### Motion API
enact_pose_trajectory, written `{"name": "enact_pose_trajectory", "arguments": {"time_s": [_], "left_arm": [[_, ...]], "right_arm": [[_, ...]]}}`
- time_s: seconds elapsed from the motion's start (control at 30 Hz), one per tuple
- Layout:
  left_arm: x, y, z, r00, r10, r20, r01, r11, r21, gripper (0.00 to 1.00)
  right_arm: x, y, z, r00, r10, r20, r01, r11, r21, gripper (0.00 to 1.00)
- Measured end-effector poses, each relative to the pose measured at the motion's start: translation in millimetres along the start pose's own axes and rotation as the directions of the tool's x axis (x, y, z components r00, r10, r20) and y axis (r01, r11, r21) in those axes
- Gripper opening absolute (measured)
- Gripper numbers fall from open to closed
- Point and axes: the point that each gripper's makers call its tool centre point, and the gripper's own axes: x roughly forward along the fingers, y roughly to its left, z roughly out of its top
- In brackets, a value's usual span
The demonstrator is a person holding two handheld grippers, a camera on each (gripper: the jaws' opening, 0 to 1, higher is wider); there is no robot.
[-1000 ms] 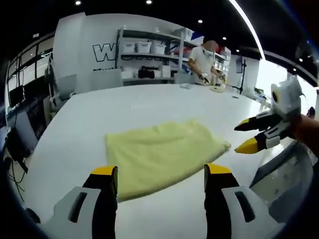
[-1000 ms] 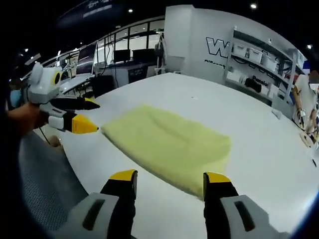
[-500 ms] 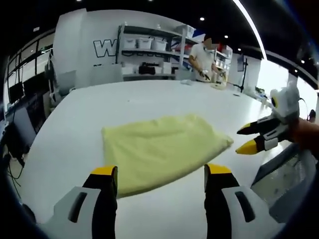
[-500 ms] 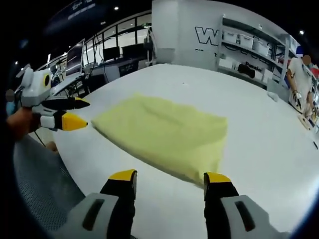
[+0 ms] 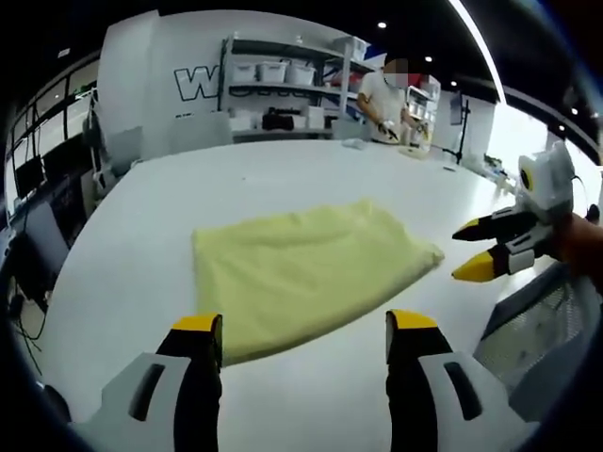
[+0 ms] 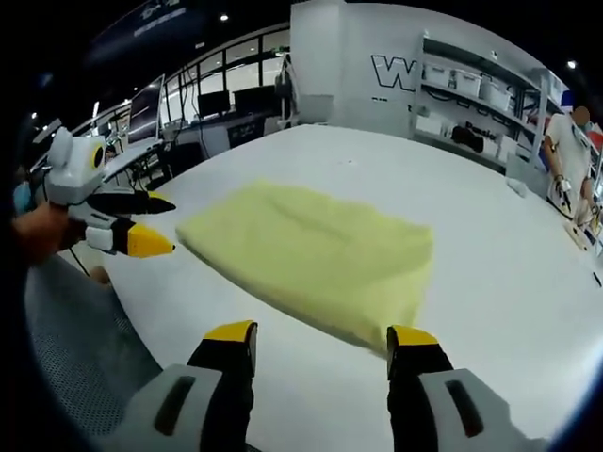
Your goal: Fold the garment on the visible template until the final outline fits inside the template.
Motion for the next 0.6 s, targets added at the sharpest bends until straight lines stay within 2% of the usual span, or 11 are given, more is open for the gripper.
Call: {"name": "enact_pose_trajectory", "arguments": {"time_s": [0.6], "left_arm": [[-2.1, 2.5, -0.2, 1.000, 0.011, 0.000, -0.011, 1.000, -0.001, 0.65]], "right_arm": [[0.2, -0.7, 0.6, 1.000, 0.003, 0.003, -0.003, 1.000, -0.004, 0.57]]}}
